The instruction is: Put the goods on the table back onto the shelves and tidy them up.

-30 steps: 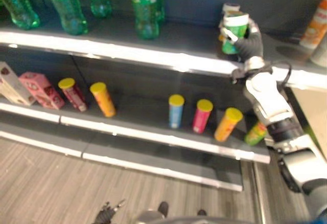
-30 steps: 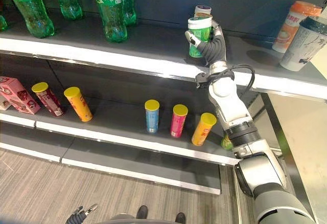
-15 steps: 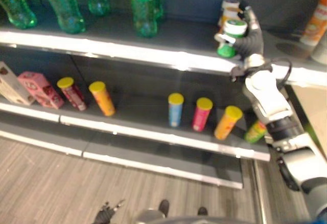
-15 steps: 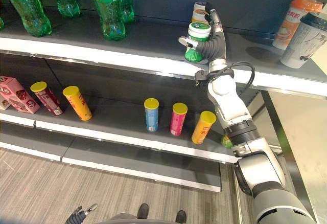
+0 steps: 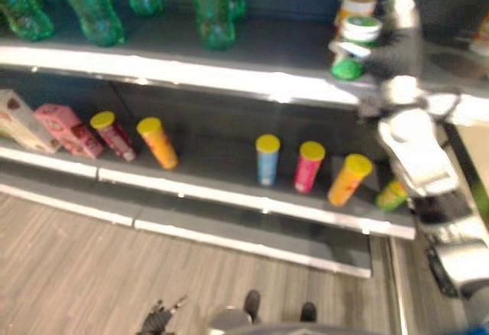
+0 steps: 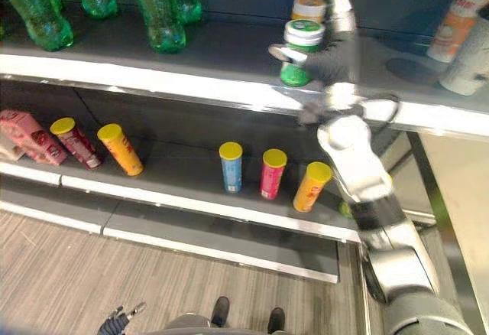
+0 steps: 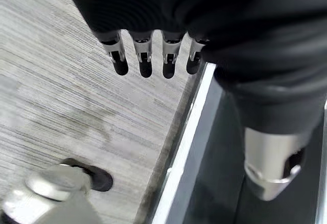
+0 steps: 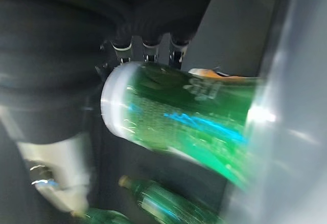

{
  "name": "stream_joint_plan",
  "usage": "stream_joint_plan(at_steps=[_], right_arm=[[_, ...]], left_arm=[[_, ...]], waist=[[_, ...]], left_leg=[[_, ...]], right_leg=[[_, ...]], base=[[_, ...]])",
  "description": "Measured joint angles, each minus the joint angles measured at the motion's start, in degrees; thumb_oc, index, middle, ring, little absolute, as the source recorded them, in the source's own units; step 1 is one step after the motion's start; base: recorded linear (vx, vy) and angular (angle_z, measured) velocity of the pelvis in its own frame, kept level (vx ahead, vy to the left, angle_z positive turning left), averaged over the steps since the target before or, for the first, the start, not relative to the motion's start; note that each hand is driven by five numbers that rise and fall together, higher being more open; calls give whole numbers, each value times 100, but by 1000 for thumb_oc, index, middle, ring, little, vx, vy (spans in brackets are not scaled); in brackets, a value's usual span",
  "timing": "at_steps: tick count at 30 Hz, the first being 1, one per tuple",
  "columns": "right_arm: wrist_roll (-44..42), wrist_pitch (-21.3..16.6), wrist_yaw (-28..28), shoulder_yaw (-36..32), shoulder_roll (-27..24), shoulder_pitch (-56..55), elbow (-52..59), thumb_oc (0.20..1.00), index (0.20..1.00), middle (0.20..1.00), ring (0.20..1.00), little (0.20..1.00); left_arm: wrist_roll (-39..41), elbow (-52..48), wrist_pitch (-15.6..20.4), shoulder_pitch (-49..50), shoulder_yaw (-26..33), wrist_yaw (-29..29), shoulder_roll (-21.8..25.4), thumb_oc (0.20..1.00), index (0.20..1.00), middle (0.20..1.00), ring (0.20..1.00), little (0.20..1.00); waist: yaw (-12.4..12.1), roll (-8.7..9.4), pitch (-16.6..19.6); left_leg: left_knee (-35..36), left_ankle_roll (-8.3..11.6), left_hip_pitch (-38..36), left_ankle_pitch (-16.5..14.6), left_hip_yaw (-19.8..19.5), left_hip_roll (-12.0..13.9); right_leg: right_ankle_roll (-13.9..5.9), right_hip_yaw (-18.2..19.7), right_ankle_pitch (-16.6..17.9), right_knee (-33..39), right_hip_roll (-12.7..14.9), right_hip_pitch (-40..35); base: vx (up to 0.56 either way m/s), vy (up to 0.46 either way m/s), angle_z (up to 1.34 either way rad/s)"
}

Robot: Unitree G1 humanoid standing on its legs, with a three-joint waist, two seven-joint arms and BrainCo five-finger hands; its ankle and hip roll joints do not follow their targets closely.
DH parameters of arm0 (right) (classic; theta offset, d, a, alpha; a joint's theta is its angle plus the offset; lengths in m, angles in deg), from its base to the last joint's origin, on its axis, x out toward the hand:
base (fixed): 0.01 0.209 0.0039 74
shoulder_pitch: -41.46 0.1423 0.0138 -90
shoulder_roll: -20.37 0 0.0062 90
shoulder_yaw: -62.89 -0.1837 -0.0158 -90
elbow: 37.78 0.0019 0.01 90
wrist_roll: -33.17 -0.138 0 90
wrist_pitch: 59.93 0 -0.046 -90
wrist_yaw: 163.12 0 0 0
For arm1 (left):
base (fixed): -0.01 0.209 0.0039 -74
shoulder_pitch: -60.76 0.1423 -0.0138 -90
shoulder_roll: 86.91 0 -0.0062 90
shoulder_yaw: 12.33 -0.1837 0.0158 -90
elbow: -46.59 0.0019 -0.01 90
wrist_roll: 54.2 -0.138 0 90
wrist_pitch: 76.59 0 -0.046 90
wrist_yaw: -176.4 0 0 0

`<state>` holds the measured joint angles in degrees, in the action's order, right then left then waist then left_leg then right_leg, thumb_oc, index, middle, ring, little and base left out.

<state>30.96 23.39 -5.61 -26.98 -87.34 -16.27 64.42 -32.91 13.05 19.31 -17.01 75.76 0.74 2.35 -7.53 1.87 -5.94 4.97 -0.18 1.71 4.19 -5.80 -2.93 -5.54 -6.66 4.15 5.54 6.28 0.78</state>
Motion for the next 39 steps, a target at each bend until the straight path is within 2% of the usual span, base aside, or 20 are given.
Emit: stream_joint_plan(at_steps=[1,3,4,6,8,9,10,11,14,16,17,19,22,25,27,29,31,32,35,39], right_arm=[[-23,-86,-32,-535,-36,-310,264,1000,1000,1000,1000,1000],[-198,-204,-59,-792,-34,-396,292,1000,1000,1000,1000,1000],[-541,-391,53,-794,-20,-455,335,1000,1000,1000,1000,1000],[-1081,-579,360,-669,29,-493,355,1000,1000,1000,1000,1000],[-1653,-819,734,-1066,-242,-1090,590,1000,1000,1000,1000,1000],[-1807,-828,798,-1116,-181,-1172,563,1000,1000,1000,1000,1000],[-1930,-819,850,-1107,-107,-1176,520,1000,1000,1000,1000,1000],[-2278,-799,1121,-1119,18,-1301,710,1000,1000,1000,1000,1000],[-2550,-905,1360,-1094,24,-1376,828,1000,1000,1000,1000,1000],[-2719,-929,1384,-1116,-1,-1514,806,1000,1000,1000,1000,1000],[-2719,-922,1414,-1132,-2,-1544,803,1000,1000,1000,1000,1000],[-2711,-925,1423,-1194,-69,-1520,800,1000,1000,1000,1000,1000],[-2554,-973,1384,-1428,-468,-1459,810,1000,1000,1000,1000,1000],[-2314,-1048,1260,-1749,-831,-1404,748,1000,1000,1000,1000,1000],[-1874,-1136,1088,-1942,-1297,-1516,445,1000,1000,1000,1000,1000],[-1567,-1117,971,-2048,-1485,-1582,9,1000,1000,1000,1000,1000],[-1339,-1019,852,-2055,-1664,-1641,-618,1000,1000,1000,1000,1000],[-1303,-925,774,-2054,-1674,-1679,-985,1000,1000,1000,1000,1000],[-1272,-669,675,-2046,-1674,-1716,-1694,1000,1000,1000,1000,1000],[-1255,-508,650,-2122,-1844,-2192,-1828,1000,1000,1000,1000,1000]], left_arm=[[-1,-2,-11,7,21,-1,-27,1000,1000,1000,1000,1000],[1,-19,-29,15,23,-2,-27,1000,1000,1000,1000,1000],[7,-48,-15,-68,61,-8,56,1000,1000,1000,1000,1000],[11,-24,0,-252,81,-12,123,1000,1000,1000,1000,1000],[10,34,0,-599,21,-119,-103,1000,1000,1000,1000,1000],[10,6,45,-657,29,-149,-167,1000,1000,1000,1000,1000],[8,-30,76,-688,8,-192,-176,1000,1000,1000,1000,1000],[5,-14,83,-764,-29,-280,-215,1000,1000,1000,1000,1000],[8,-72,124,-752,54,-333,-114,1000,1000,1000,1000,1000],[8,-23,162,-785,187,-339,-43,1000,1000,1000,1000,1000],[7,-16,174,-785,191,-341,9,1000,1000,1000,1000,1000],[5,-14,181,-769,188,-353,94,1000,1000,1000,1000,1000],[-3,-15,185,-735,187,-393,58,1000,1000,1000,1000,1000],[-7,-26,191,-638,189,-401,66,1000,1000,1000,1000,1000],[-21,-77,200,-576,203,-402,97,1000,1000,1000,1000,1000],[-55,-143,203,-523,196,-401,203,1000,1000,1000,1000,1000],[-99,-165,203,-422,192,-400,354,1000,1000,1000,1000,1000],[-170,-199,205,-392,203,-394,418,1000,1000,1000,1000,1000],[-173,-233,206,-325,206,-399,347,1000,1000,1000,1000,1000],[-172,-183,205,-287,255,-413,-52,1000,1000,1000,1000,1000]], waist=[[68,35,-19],[231,145,-101],[225,323,-250],[96,525,-480],[336,298,-523],[446,290,-534],[522,330,-523],[610,302,-538],[796,409,-586],[1052,436,-634],[1019,434,-645],[975,414,-662],[827,118,-694],[646,1,-698],[535,88,-597],[543,300,-492],[549,565,-347],[540,620,-299],[623,434,-288],[859,-91,-199]], left_leg=[[-17,31,-6,23,39,0],[-209,17,10,-18,185,-7],[-780,158,188,-239,111,-55],[-1563,199,404,-544,-669,-148],[-1577,189,389,-889,-1282,-23],[-1359,150,246,-885,-1238,-12],[-1238,141,156,-813,-1134,-58],[-1132,-64,147,-703,-709,-113],[-903,-184,11,-676,-21,-321],[-848,-321,-91,-644,204,-429],[-846,-334,-127,-632,349,-421],[-766,-412,-200,-597,689,-330],[-512,-444,-309,-449,1058,96],[-468,-404,-317,-397,1198,392],[-455,-327,-177,-342,1473,496],[-292,-151,-148,-224,1525,564],[-160,104,-168,-67,1654,547],[9,290,-258,57,1748,637],[15,672,-263,175,1807,1048],[9,795,-258,250,1641,1543]], right_leg=[[12,23,-9,-3,1,-6],[12,153,31,-11,0,5],[142,371,-50,-113,10,80],[179,779,72,-88,-14,-10],[34,665,183,-41,-70,-84],[-22,748,157,-64,-42,-54],[-42,798,211,-83,32,15],[-269,1228,321,-265,123,286],[-393,1526,434,-383,282,660],[-494,1474,437,-376,416,596],[-486,1498,563,-439,409,670],[-561,1236,742,-333,402,716],[-434,180,427,-674,452,650],[-611,-32,282,-955,797,317],[-673,-248,229,-1216,1310,154],[-835,-239,291,-836,1564,-164],[-821,-249,767,-461,1709,-388],[-1064,-340,542,-363,1627,-406],[-966,-356,9,-104,1182,-413],[-830,-332,-64,-27,644,-434]], base=[[-119,-67,-22],[-155,0,-43],[-95,69,-84],[-100,170,-109],[-104,259,-31],[-195,437,-10],[-196,401,-97],[-176,340,-114],[-74,128,-131],[-127,138,-63],[-87,80,-65],[-99,11,-75],[-87,-45,-75],[-97,-147,-50],[-9,-142,-46],[17,-201,-43],[35,-264,-39],[67,-293,-50],[86,-289,-54],[108,-339,-14]])
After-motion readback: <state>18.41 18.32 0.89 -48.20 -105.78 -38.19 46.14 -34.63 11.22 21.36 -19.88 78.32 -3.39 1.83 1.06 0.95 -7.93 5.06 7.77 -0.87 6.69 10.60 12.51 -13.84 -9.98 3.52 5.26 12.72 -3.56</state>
